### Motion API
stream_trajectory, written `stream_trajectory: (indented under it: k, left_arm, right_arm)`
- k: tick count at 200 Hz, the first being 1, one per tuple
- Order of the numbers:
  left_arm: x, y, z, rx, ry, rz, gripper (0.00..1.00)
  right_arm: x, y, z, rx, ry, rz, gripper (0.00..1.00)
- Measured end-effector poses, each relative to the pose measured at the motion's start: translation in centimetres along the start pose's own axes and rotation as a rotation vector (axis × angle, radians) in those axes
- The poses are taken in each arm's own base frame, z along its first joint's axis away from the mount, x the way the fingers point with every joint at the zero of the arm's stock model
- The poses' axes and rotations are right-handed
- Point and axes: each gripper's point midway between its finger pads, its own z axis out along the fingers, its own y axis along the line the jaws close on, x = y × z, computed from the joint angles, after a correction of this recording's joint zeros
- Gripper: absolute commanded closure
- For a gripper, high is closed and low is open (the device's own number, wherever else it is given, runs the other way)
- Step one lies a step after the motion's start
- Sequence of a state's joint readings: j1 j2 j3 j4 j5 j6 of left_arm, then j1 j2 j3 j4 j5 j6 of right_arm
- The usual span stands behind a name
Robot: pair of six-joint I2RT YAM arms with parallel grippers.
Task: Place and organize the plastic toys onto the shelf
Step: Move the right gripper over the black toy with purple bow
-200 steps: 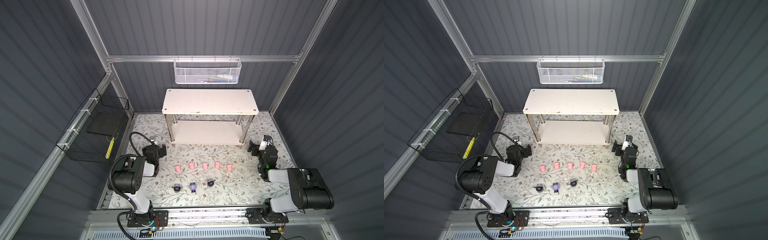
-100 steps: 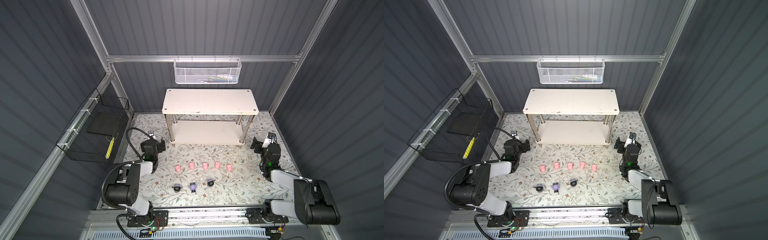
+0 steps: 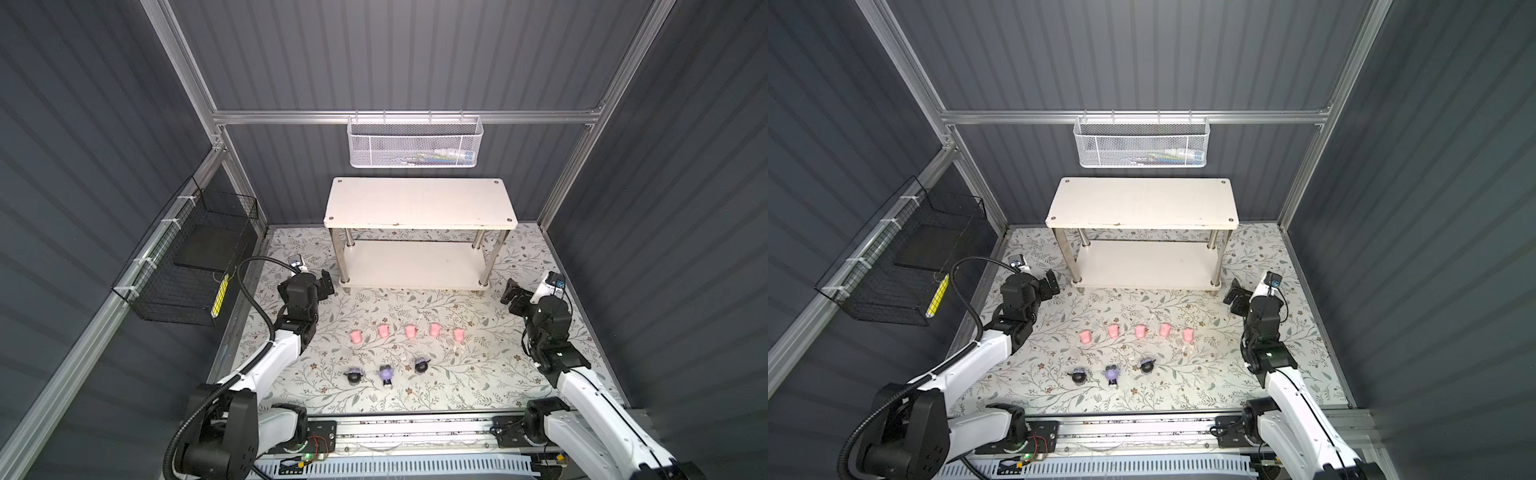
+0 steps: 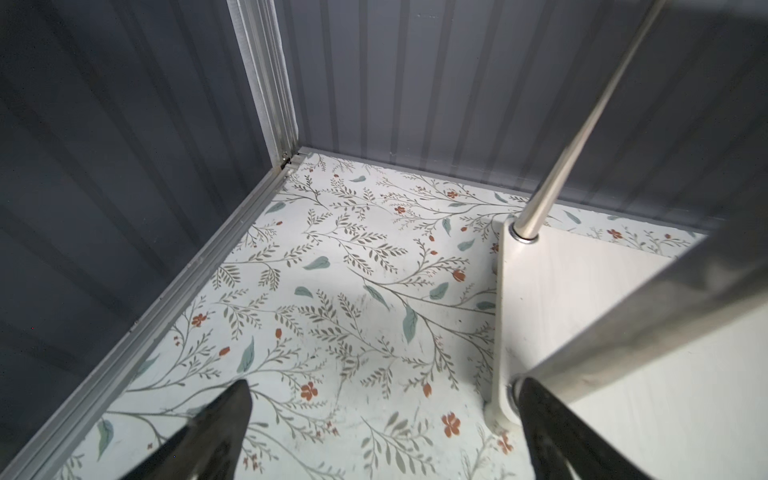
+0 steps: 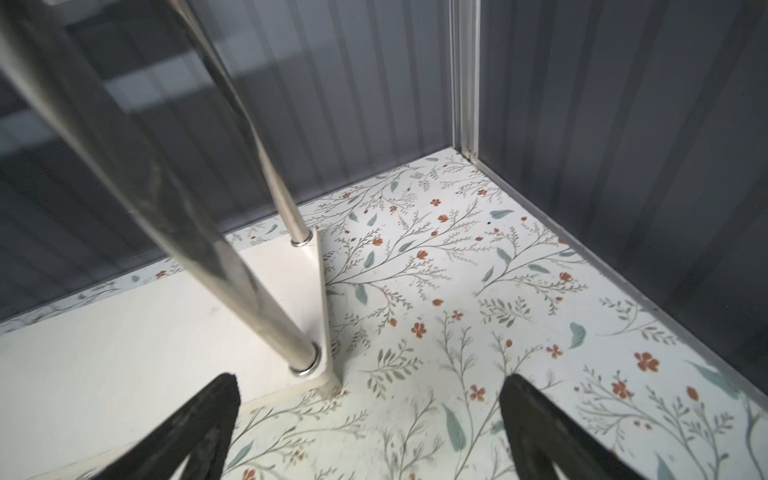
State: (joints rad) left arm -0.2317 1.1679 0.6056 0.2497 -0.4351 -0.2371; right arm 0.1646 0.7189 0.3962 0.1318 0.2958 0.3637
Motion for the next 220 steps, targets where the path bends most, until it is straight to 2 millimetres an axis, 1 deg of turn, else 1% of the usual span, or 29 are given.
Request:
stream_trajectory:
  k: [28,67,85,110,122,141,166,192,220]
  left_arm:
    - [-0.1,0.4,-2.1,0.009,0.009,-0.075,0.00]
    - [-0.3,1.4,-4.6,0.006,0.017,-0.177,0.00]
    - [-0.3,1.8,-5.5,0.004,0.021,-0.209,0.00]
    - [-0.1,2.2,-6.3,0.000,0.035,-0.236,0.00]
    - [0.1,2.4,-6.5,-0.004,0.044,-0.241,0.00]
    - [0.5,2.6,-6.8,-0.008,0.050,-0.257,0.00]
    - [0.9,2.8,-7.1,-0.008,0.050,-0.279,0.00]
    - [1.5,3.0,-7.0,-0.016,0.061,-0.279,0.00]
    - [1.7,2.9,-6.8,-0.018,0.066,-0.278,0.00]
  right_arm:
    - [1.9,1.5,-2.5,-0.077,0.083,0.054,0.01]
    - [6.6,3.7,-5.2,-0.186,0.291,0.041,0.01]
    - [7.9,5.3,-6.7,-0.261,0.375,0.015,0.01]
    - [9.5,8.0,-8.9,-0.394,0.477,-0.030,0.01]
    - [10.6,9.2,-10.1,-0.453,0.528,-0.068,0.01]
    - [13.1,11.2,-12.0,-0.539,0.620,-0.156,0.01]
    - [16.0,13.2,-14.3,-0.609,0.707,-0.297,0.01]
    - [17.9,15.5,-16.3,-0.659,0.738,-0.453,0.01]
    - [19.5,17.8,-17.5,-0.678,0.741,-0.573,0.01]
